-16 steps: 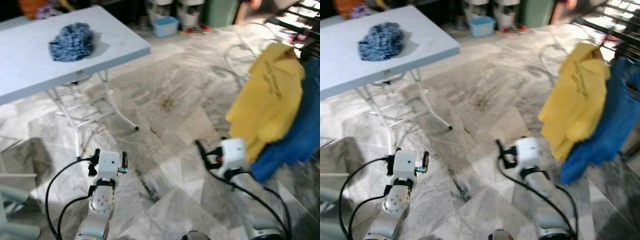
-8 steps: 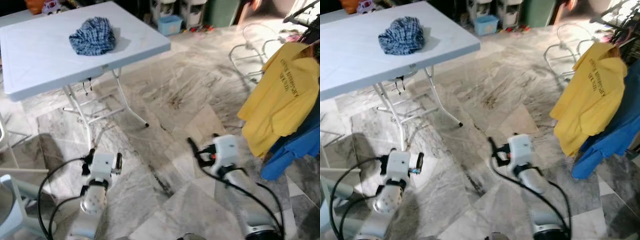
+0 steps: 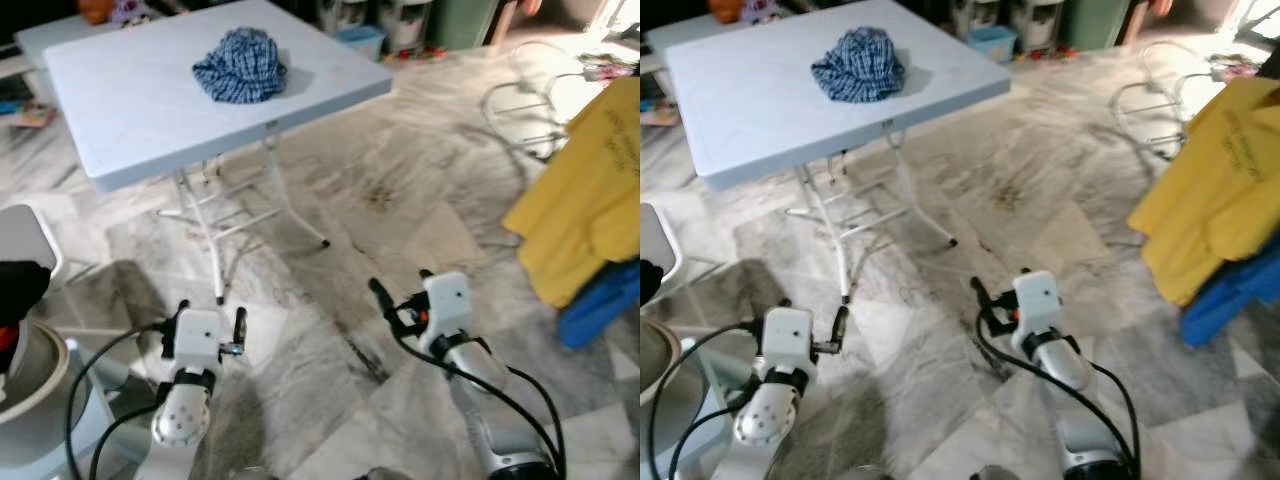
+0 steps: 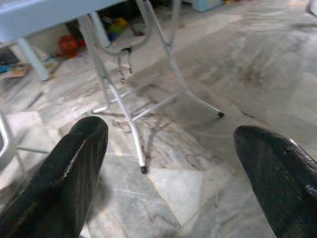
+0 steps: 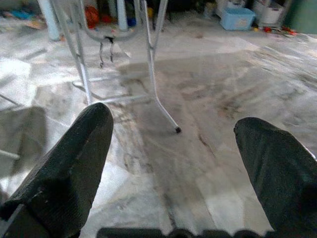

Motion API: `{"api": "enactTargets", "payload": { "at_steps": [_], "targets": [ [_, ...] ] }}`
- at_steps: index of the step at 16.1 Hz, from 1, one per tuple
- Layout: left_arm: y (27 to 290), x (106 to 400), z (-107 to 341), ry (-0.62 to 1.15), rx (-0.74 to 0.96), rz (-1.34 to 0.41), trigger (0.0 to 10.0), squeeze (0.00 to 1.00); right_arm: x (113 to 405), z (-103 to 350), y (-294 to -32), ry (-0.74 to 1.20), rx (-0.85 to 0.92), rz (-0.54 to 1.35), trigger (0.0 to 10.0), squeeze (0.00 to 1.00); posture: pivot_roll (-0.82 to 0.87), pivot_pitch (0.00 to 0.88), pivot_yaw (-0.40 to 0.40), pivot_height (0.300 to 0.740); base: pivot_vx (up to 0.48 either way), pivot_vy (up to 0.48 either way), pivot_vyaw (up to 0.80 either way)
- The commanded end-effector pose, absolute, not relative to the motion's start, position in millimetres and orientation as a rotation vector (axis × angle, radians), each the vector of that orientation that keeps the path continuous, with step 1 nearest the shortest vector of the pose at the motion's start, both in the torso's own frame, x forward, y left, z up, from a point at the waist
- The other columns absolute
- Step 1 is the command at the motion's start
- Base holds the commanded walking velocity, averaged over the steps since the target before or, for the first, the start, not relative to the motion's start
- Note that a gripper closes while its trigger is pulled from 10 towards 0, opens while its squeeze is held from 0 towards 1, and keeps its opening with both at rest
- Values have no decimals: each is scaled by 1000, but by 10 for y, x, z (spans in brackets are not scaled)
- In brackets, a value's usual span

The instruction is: Hang hanger

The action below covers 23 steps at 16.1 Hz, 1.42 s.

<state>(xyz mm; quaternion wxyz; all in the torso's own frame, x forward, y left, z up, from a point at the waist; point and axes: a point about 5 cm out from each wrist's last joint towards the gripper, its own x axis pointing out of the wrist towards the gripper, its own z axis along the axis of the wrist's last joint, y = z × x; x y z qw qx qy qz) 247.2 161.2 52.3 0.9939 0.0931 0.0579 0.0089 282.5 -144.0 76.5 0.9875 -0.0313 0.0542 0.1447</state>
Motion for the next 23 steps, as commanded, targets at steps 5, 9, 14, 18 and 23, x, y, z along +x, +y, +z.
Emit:
{"api": "enactTargets", "payload": {
  "at_steps": [5, 9, 14, 18, 23],
  "targets": [
    [1814, 2522, 539, 132, 263, 71, 10000, 0, 2881, 800, -1327, 87, -37, 320, 10000, 0, -137, 112, -4, 740, 0, 379, 640],
    [1779, 2519, 561, 104, 183, -22, 10000, 0, 2904, 816, -1315, 81, -36, 333, 10000, 0, -128, 108, -15, 740, 0, 0, 0],
    [1681, 2498, 553, 90, 105, -100, 10000, 0, 2899, 817, -1283, 74, -55, 364, 10000, 0, -134, 110, -28, 740, 0, 0, 428],
    [1607, 2514, 567, 80, 72, -132, 10000, 0, 2900, 821, -1270, 76, -51, 375, 10000, 0, -130, 115, -35, 740, 0, 0, 728],
    [1561, 2510, 564, 78, 53, -136, 10000, 0, 2924, 842, -1276, 71, -57, 381, 10000, 0, -131, 111, -41, 740, 0, 0, 170]
  ]
}}
